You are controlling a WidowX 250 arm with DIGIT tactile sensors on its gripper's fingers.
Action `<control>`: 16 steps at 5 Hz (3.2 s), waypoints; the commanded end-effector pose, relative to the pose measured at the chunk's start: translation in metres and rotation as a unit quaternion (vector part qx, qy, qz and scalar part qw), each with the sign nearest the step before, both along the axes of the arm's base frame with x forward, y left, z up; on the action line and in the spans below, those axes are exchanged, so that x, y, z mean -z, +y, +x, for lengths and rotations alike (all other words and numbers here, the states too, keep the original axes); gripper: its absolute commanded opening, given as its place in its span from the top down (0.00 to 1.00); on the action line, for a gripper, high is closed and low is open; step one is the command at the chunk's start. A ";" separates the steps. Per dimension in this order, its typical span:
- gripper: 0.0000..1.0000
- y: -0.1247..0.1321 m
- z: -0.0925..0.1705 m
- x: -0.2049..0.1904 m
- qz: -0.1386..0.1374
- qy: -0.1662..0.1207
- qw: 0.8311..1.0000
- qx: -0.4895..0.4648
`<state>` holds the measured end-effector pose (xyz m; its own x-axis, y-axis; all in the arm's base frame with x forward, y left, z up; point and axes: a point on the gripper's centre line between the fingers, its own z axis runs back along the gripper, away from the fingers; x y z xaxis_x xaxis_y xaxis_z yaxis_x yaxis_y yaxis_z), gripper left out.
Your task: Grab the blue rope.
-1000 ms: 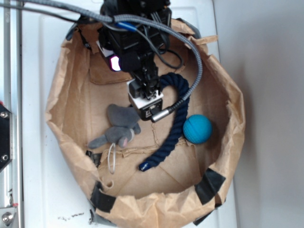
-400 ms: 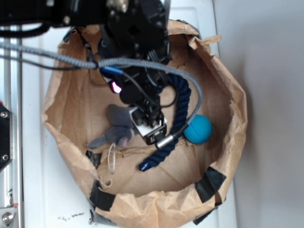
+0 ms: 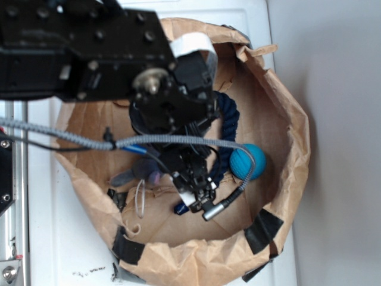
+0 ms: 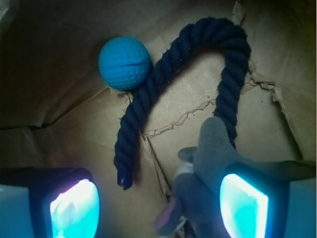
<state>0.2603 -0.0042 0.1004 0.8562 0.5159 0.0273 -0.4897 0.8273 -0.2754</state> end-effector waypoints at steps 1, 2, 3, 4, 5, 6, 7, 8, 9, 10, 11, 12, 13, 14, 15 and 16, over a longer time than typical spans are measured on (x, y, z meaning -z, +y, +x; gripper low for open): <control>0.00 -0.006 0.010 -0.007 0.004 -0.021 1.000 0.005; 0.00 -0.006 0.010 -0.007 0.004 -0.021 1.000 0.005; 0.00 -0.006 0.010 -0.007 0.004 -0.021 1.000 0.005; 0.00 -0.011 0.008 -0.004 -0.001 -0.065 0.998 -0.015; 0.00 -0.019 0.012 0.003 0.005 -0.081 0.996 -0.023; 0.00 -0.025 0.019 0.009 0.015 -0.080 0.996 -0.029; 0.00 -0.024 0.029 0.017 0.029 -0.067 0.997 -0.035; 0.00 -0.017 0.034 0.023 0.040 -0.046 0.997 -0.039; 0.00 -0.015 0.038 0.029 0.047 -0.048 0.997 -0.042; 0.00 -0.014 0.043 0.044 0.050 -0.049 0.997 -0.032; 0.00 -0.014 0.044 0.054 0.036 -0.050 0.998 -0.007; 0.00 -0.015 0.040 0.066 0.039 -0.051 0.998 0.019; 0.00 -0.016 0.036 0.075 0.048 -0.055 0.997 0.032; 1.00 -0.015 0.034 0.076 0.047 -0.056 0.997 0.033; 1.00 -0.012 0.033 0.071 0.041 -0.063 0.997 0.028; 1.00 -0.009 0.032 0.069 0.043 -0.072 0.996 0.023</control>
<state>0.2910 -0.0188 0.0254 0.8692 0.4649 0.1683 -0.4163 0.8718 -0.2583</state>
